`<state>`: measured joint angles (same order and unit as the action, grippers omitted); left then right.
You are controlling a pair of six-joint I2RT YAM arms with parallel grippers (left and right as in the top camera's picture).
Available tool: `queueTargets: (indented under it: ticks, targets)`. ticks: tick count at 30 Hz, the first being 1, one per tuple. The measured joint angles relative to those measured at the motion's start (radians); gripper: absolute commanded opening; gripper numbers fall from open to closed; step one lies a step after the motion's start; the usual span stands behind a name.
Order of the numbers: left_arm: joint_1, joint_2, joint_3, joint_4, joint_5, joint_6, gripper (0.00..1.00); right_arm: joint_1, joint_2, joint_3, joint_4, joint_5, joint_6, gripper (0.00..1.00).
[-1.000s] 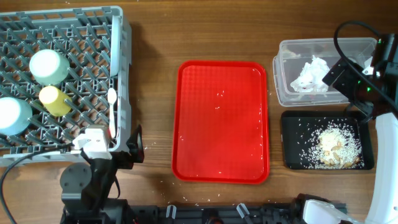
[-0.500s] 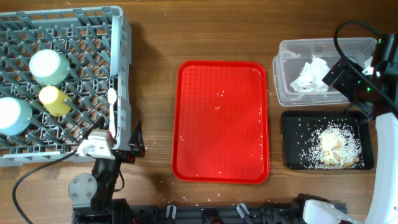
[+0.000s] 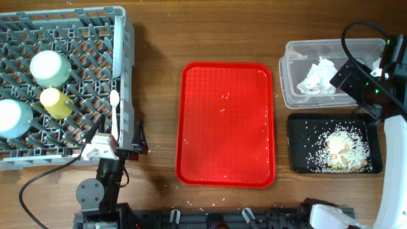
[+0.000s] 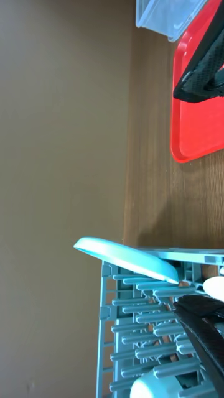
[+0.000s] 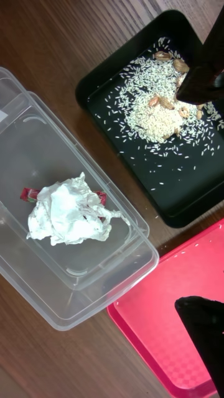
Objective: Sort waste into correct bins and load items into the dishwasher rack
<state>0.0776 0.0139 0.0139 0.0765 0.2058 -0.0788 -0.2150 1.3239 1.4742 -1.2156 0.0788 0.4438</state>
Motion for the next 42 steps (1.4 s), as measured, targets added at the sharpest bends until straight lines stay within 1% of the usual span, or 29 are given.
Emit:
queueTargets:
  ticks: [5, 42]
  targets:
    - [0.021, 0.000, -0.004, -0.132, -0.014, 0.000, 1.00, 0.000, 0.000, 0.000, 0.000, 0.000, 0.000, 1.00]
    - [0.021, 0.000, -0.003, -0.132, -0.022, 0.000, 1.00, 0.000, 0.000, 0.000, 0.000, 0.000, 0.000, 1.00]
